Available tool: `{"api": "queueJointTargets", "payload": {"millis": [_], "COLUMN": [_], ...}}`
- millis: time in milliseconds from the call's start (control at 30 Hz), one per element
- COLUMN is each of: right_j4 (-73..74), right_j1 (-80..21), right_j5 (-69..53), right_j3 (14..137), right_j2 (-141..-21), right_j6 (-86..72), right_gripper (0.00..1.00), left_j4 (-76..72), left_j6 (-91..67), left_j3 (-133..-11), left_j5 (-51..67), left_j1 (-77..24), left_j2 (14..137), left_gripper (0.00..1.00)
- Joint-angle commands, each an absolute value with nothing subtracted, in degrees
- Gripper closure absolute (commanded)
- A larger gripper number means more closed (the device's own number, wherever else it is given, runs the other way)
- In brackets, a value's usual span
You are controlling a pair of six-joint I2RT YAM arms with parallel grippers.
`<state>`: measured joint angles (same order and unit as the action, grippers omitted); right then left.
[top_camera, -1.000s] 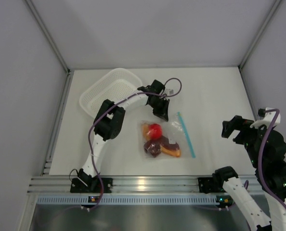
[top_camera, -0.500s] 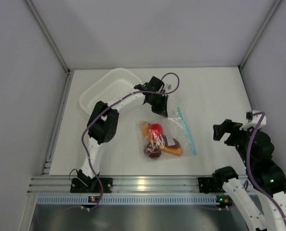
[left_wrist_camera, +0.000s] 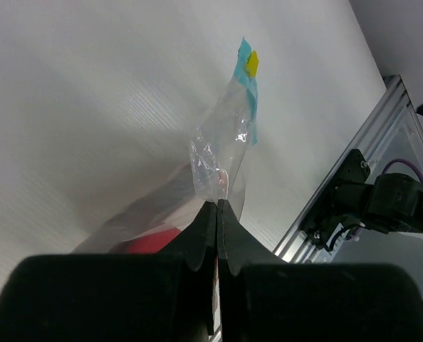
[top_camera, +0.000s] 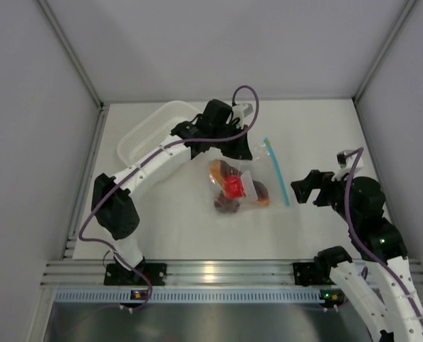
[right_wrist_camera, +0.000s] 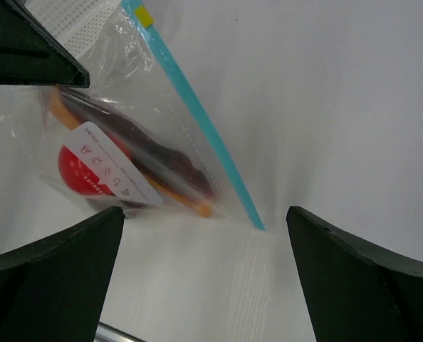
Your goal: Open the zip-top bag and remove the fake food
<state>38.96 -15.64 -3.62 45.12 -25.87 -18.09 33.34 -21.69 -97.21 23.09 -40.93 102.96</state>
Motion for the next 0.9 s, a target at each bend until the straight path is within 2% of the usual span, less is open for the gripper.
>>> {"api": "queueJointTargets", "payload": {"millis": [0, 167, 400, 500, 533, 600, 733, 867], "right_j4": [30.68, 22.08, 14.17, 10.91, 8.11, 6.07, 3.96, 2.99], "right_j1": [-16.17, -16.17, -16.35, -16.35, -16.26, -16.52, -16.79, -17.14], "right_j5": [-11.24, -25.54, -30.40, -35.76, -37.16, -39.72, -39.55, -38.85], "right_j3": [43.95, 40.70, 37.71, 36.13, 35.60, 34.37, 33.93, 34.10], "right_j2": [-27.24, -30.75, -33.05, -33.66, -33.92, -34.19, -34.89, -35.51], "right_j6": [-18.54, -16.70, -17.49, -18.98, -19.51, -20.30, -19.78, -19.78], "right_gripper": [0.01, 0.01, 0.07, 0.21, 0.31, 0.39, 0.80, 0.85], "left_j4": [30.41, 25.77, 16.89, 14.77, 13.81, 12.92, 11.51, 11.51], "left_j6": [-21.01, -20.92, -23.99, -25.66, -26.27, -26.80, -27.16, -26.72], "left_j3": [-94.93, -89.93, -83.33, -81.74, -81.56, -80.86, -80.07, -79.46], "left_j5": [22.76, 25.56, 29.70, 30.50, 30.59, 30.85, 31.82, 31.03], "left_j1": [-42.54, -44.47, -44.82, -44.82, -44.82, -44.82, -44.82, -44.82], "left_j2": [96.61, 92.38, 87.11, 85.96, 85.70, 85.08, 84.38, 83.50], "left_gripper": [1.00, 1.00, 1.00, 1.00, 1.00, 1.00, 1.00, 1.00]}}
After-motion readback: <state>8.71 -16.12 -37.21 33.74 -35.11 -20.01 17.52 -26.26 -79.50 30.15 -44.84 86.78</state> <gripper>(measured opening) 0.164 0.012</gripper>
